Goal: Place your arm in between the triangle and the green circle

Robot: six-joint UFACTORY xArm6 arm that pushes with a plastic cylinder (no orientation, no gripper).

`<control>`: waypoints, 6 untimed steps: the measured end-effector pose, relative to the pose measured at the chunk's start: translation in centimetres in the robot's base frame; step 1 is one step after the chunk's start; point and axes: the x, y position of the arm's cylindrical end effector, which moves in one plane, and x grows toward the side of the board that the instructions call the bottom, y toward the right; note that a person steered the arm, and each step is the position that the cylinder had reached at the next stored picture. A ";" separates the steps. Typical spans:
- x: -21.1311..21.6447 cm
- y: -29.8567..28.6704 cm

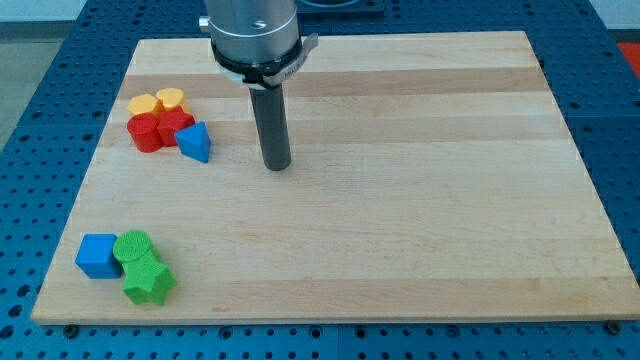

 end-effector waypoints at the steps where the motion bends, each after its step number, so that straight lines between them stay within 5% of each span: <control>1: 0.0 0.0; 3: 0.3 0.0; 4: 7.7 0.0; 5: 8.1 0.0; 6: 7.8 -5.4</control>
